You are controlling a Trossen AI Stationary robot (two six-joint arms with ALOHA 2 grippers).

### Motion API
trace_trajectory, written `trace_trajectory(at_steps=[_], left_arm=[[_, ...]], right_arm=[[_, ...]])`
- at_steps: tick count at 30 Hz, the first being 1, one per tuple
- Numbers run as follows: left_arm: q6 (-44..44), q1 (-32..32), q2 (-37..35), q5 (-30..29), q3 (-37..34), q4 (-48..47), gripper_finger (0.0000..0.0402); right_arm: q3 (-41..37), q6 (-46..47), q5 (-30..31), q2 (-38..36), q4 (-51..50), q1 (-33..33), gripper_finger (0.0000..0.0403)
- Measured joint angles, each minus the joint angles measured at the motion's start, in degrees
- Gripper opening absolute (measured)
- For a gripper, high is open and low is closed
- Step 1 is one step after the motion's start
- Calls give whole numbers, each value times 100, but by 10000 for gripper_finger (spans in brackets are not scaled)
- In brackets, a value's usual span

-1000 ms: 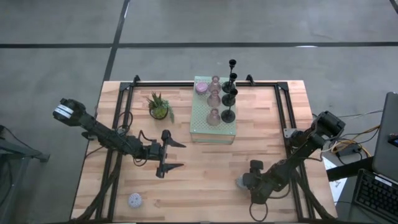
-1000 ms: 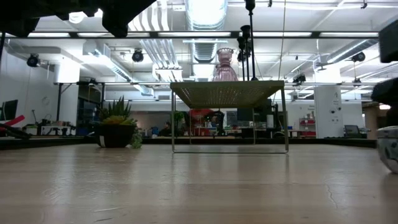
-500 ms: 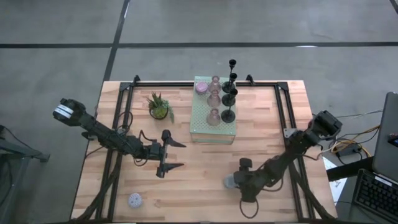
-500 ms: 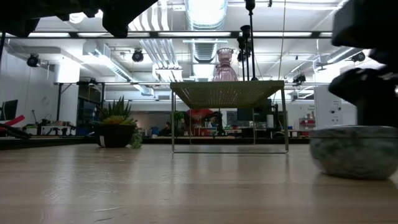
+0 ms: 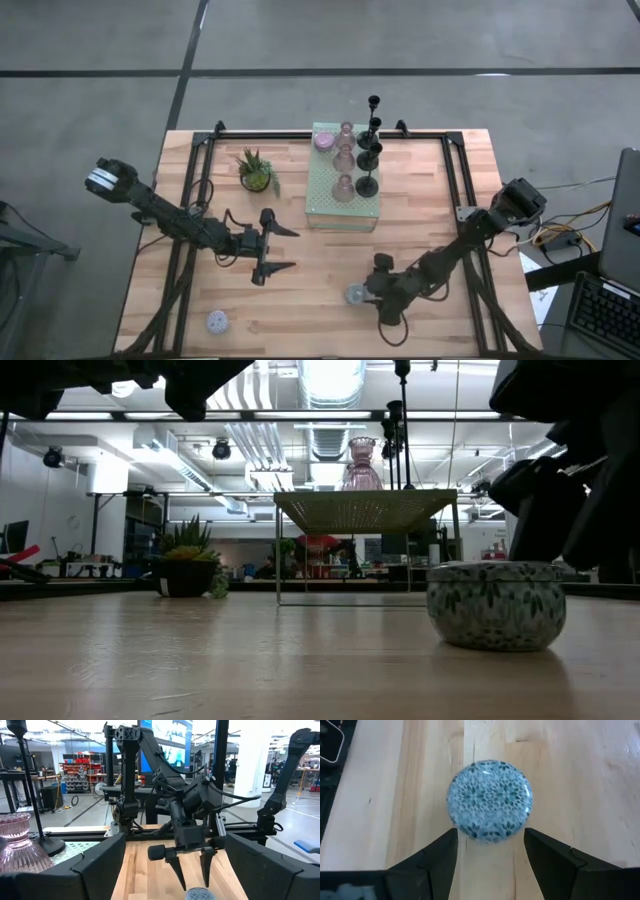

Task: Pick & Place candle stick holders
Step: Put the blue scented candle on the shelf

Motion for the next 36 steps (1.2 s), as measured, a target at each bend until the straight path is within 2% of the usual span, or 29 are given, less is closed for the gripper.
trace_trajectory(at_steps=[10, 16, 22, 33, 36], left_arm=[[-19, 32, 2, -15, 0, -107, 344], [-99, 42, 2, -28, 0, -138, 344], [-104, 44, 2, -37, 0, -137, 344], [-116, 44, 2, -49, 0, -195, 344], [-118, 44, 2, -59, 0, -231, 344]], right_arm=[[571, 8, -144, 848, 71, -11, 221], [1135, -143, 131, 1405, 14, -87, 221], [1671, -260, 154, 1835, 20, -251, 221], [2163, -571, 152, 1966, 126, -779, 221], [2211, -785, 153, 2002, 464, -896, 221]])
